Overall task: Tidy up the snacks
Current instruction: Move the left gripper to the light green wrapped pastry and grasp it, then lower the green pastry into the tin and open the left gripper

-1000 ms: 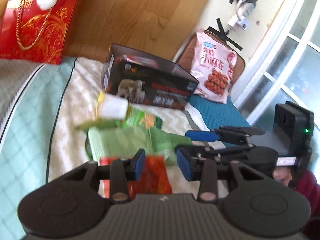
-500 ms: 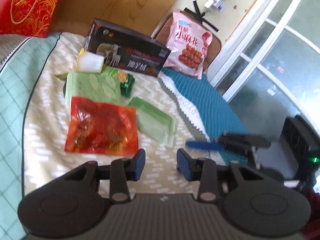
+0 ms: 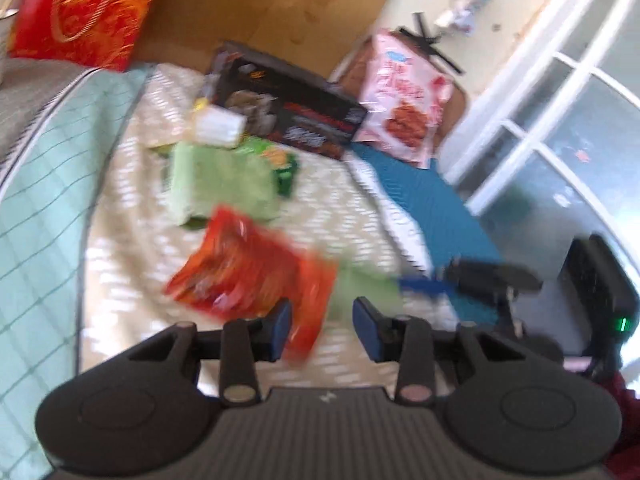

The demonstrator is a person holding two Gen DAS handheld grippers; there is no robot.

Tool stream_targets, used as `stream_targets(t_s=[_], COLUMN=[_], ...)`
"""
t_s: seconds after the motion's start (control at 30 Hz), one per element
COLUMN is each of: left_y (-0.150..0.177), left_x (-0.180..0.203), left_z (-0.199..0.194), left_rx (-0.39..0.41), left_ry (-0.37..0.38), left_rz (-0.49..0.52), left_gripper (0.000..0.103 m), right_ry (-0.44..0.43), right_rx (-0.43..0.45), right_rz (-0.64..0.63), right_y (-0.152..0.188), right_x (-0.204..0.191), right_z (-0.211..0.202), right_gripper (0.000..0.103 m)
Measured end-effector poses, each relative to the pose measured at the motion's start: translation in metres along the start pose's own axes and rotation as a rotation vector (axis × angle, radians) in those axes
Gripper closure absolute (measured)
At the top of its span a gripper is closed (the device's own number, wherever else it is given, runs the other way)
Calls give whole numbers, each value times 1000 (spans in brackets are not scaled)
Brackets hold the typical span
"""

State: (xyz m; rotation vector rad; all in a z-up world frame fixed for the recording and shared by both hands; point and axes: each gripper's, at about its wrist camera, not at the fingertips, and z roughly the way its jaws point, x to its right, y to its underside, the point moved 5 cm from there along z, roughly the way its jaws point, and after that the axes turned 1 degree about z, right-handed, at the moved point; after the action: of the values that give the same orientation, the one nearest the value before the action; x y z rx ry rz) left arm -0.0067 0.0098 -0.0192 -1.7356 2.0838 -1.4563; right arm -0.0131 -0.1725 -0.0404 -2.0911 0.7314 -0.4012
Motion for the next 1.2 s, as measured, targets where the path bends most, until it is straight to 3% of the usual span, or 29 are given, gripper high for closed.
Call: stream_targets(t_s=[0.03,0.13,0.17,0.3,0.37,0.43,0.5,0.6,0.7,0.77,0.83,1.0,1.2], left_y=[-1,-4,-4,4,6,7,7,10,15,17,14,-16,-77], left_x=[5,24,30,45,47,42,34,23,26,36,43,48,46], left_z=[2,13,18,32,31,25,18,19,31,37,40,35,42], left_rx=[-2,-17,-23,-73,-76,-77,-61,-80,-112,-111,-116,-56,35], left_ry=[22,70,80,92,62,47,29,19,76,56,54,108,35], left_rz=[20,68,80,129,152,129,98,54,21,74,101,97,167], left_gripper=[65,65,65,65,64,58,55,56,63,63,63,63,63], right_ry=[-13,132,149,132,109,105,107,111,112,104,115,147,186], right_rx=[3,14,16,74,77,65,60,32,37,41,44,126,178], right_rz=[-42,-59,-32,99,125,125,130,141,157,178,209,236,202], right_y=[8,20,22,25,26,25,22,23,25,25,23,0,-45], right_x=[-5,-4,-1,-1,-5,-8,-8,-5,-6,-6,-3,13,44], right_z=[-9,-26,-31,-50,-48,-42,-34,-21,-21,-23,-28,-44,-20], right_gripper=[52,33,33,35,40,49,49,50,53,62,63,63,63])
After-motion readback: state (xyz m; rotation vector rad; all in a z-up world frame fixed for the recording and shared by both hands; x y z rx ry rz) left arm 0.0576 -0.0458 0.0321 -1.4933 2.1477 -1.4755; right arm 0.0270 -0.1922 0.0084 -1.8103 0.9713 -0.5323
